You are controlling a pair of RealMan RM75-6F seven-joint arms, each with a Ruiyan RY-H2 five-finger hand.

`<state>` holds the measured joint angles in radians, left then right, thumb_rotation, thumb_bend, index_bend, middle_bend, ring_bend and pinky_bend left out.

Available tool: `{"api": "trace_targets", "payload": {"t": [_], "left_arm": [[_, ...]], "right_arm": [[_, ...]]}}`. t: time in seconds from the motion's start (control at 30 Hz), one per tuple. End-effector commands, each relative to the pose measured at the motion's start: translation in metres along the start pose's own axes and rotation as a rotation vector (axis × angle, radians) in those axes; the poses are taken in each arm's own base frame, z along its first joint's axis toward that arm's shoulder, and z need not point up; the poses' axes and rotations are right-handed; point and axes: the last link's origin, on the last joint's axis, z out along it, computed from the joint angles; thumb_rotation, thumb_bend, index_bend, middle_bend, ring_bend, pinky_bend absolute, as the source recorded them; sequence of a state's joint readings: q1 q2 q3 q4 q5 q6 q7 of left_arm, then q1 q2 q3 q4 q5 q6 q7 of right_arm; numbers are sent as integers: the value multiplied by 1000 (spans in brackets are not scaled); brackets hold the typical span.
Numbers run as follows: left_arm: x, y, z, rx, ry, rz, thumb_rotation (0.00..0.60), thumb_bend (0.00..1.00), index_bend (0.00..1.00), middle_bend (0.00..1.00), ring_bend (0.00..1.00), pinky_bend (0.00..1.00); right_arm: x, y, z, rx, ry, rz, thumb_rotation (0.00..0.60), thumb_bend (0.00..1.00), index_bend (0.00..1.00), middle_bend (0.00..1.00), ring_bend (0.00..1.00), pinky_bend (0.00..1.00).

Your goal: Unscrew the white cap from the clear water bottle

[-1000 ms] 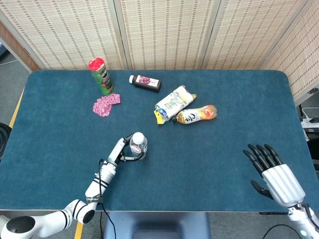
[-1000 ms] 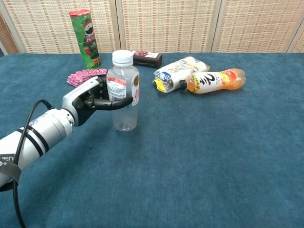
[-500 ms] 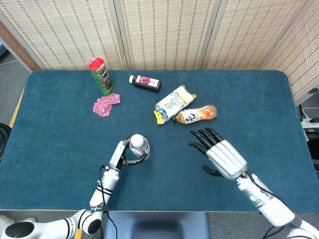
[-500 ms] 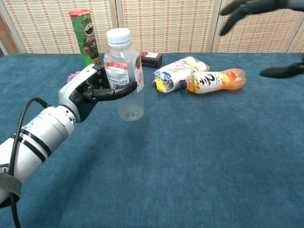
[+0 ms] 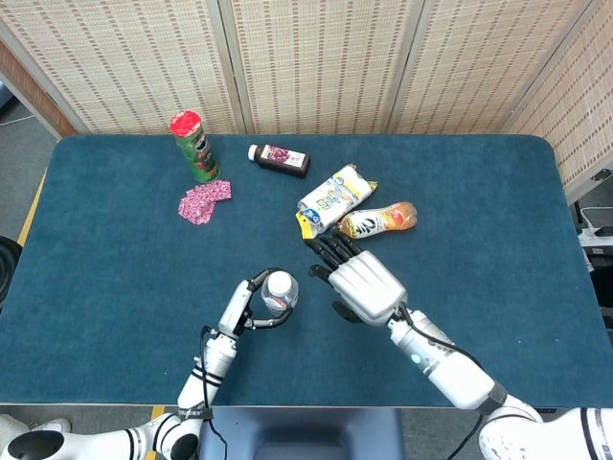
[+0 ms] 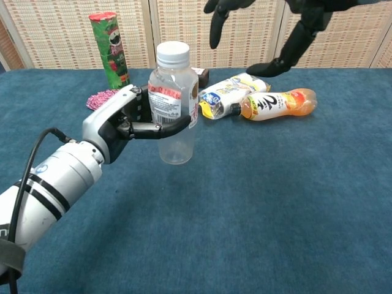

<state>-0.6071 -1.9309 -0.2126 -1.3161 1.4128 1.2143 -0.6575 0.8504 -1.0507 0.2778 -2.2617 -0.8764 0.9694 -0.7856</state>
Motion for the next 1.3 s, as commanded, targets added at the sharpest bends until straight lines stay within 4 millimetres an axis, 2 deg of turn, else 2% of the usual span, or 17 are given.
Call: {"api": "trace_targets", "payload": {"t": [0.03, 0.23, 1.0, 1.3], "left_arm": [[-2, 2, 1, 12, -7, -4, 600, 696, 765, 848, 593, 537], [-6, 6, 2, 15, -21, 0, 600, 701, 765, 849, 594, 538], [-16, 8, 0, -4, -62, 57, 600, 705, 767, 850, 593, 539], [-12, 7, 4, 0, -61, 64, 600, 705, 767, 849, 594, 539]], "right_arm": [[2, -18, 6, 11, -13, -1, 600, 307, 300, 0, 0, 0], [4, -25, 12, -7, -22, -3, 600, 308, 304, 0, 0, 0], [8, -29, 20, -31, -33, -4, 600, 308, 308, 0, 0, 0], [7, -29, 17, -26, -48, -14, 600, 309, 312, 0, 0, 0]]}}
